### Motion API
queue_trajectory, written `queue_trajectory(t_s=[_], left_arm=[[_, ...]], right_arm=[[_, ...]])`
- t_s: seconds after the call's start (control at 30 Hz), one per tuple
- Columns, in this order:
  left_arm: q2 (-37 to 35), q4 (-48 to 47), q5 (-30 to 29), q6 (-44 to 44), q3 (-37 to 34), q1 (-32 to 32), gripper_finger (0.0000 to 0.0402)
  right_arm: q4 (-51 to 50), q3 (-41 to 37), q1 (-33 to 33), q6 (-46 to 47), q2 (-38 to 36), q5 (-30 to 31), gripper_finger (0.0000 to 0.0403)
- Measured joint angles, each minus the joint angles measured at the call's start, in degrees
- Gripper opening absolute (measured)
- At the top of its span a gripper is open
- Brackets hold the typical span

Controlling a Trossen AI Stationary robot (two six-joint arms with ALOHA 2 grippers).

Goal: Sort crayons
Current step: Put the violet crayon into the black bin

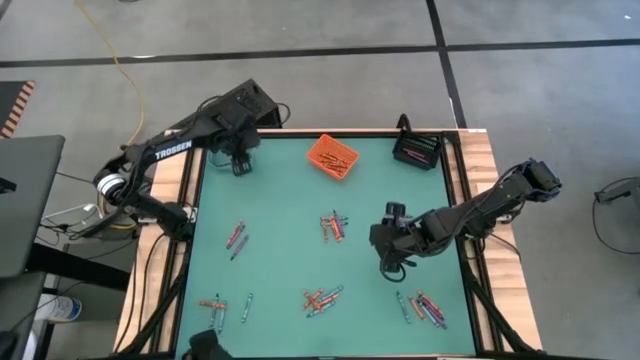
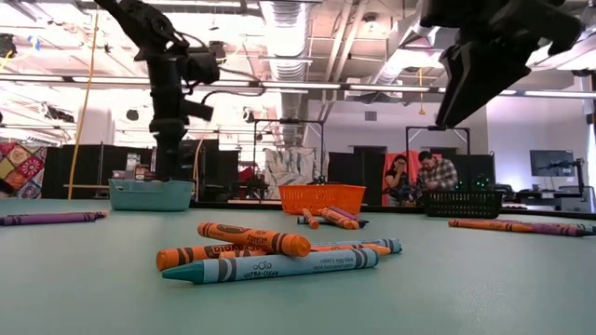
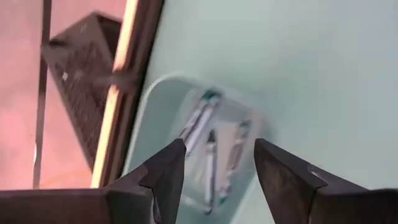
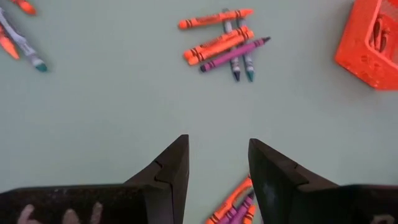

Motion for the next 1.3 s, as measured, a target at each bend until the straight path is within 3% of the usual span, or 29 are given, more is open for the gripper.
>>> queue_trajectory(t_s=[0.23, 0.53, 0.93, 1.3], left_arm=[[-3.57, 1.33, 3.75, -4.40, 0.00, -10.58, 0.0182], [-3.82, 6.72, 6.44, -11.92, -0.65, -29.12, 0.0183], [-3.71, 23.64, 6.02, -18.38, -6.37, -50.32, 0.0183], [-3.47, 40.75, 6.02, -20.28, -11.91, -60.01, 0.0183]], right_arm=[[-7.26, 0.00, -1.53, 3.33, 0.00, 0.04, 0.0156], [-15.65, -0.07, -5.18, 5.37, 0.00, 0.24, 0.0156], [-12.32, -8.56, -17.32, -1.86, 0.04, -3.87, 0.0156], [-5.35, -11.49, -28.07, -12.84, 0.04, -10.04, 0.0145]])
